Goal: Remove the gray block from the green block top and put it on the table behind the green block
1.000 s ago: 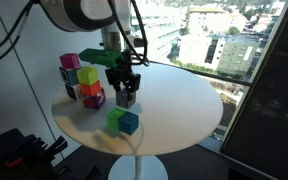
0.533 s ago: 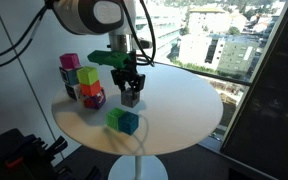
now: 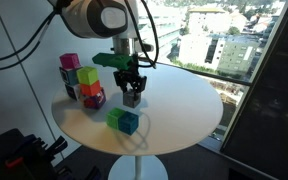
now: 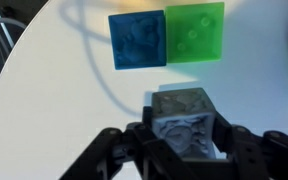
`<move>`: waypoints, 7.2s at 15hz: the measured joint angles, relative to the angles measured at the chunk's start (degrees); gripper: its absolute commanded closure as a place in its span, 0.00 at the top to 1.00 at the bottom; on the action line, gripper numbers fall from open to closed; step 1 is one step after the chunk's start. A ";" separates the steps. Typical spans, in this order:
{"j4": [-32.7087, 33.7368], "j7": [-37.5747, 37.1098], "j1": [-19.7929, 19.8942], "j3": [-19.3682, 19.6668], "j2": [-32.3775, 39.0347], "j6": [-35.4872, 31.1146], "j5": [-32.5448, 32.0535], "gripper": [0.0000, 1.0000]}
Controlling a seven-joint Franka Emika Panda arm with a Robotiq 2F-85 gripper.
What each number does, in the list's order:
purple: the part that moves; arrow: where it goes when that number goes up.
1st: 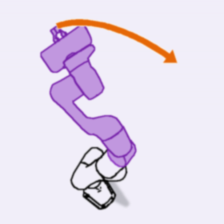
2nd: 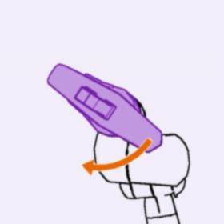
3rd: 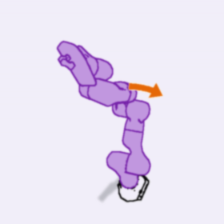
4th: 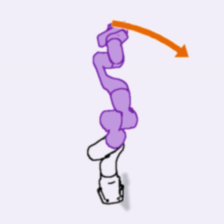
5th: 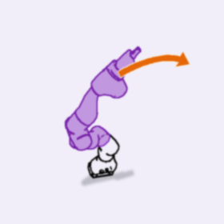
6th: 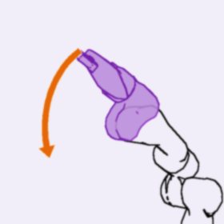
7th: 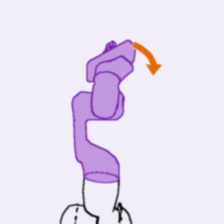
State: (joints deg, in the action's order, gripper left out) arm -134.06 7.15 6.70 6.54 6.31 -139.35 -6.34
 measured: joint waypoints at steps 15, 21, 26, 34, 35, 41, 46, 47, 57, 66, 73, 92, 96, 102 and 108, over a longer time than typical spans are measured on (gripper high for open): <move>0.80 -2.11 -0.43 -0.58 1.53 3.18 0.05 0.31; 0.55 -2.49 -0.58 -0.69 1.52 3.13 0.05 0.31; -0.02 -2.65 -0.71 -0.71 1.52 2.30 0.05 0.31; -2.43 -2.65 -0.71 -0.71 1.52 -2.32 0.16 0.31; -2.73 -2.65 -0.71 -0.71 1.51 -2.75 0.22 0.31; -4.14 -2.65 -0.71 -0.71 1.50 -3.79 0.44 0.31; -4.85 -2.64 -0.70 -0.70 1.49 -4.19 0.44 0.31; -5.00 -2.62 -0.69 -0.69 1.49 -4.37 0.44 0.31; -5.71 -2.55 -0.55 -0.15 1.49 -5.77 0.44 0.31; -5.93 -2.55 -0.18 0.26 1.49 -5.78 0.44 0.97; -5.95 -2.55 -0.14 0.38 1.15 -5.78 0.44 1.00; -4.28 -2.51 -0.27 0.20 -10.22 13.24 3.06 1.00; -3.04 -2.51 -0.27 0.20 -13.26 19.18 3.00 1.00; -1.65 -2.57 -0.27 -0.03 -17.92 25.66 2.86 1.00; -0.66 -2.57 -0.34 -0.51 -21.54 28.32 2.86 1.00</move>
State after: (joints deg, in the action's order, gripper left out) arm -134.72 4.58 6.36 6.02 -15.22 -111.03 -3.48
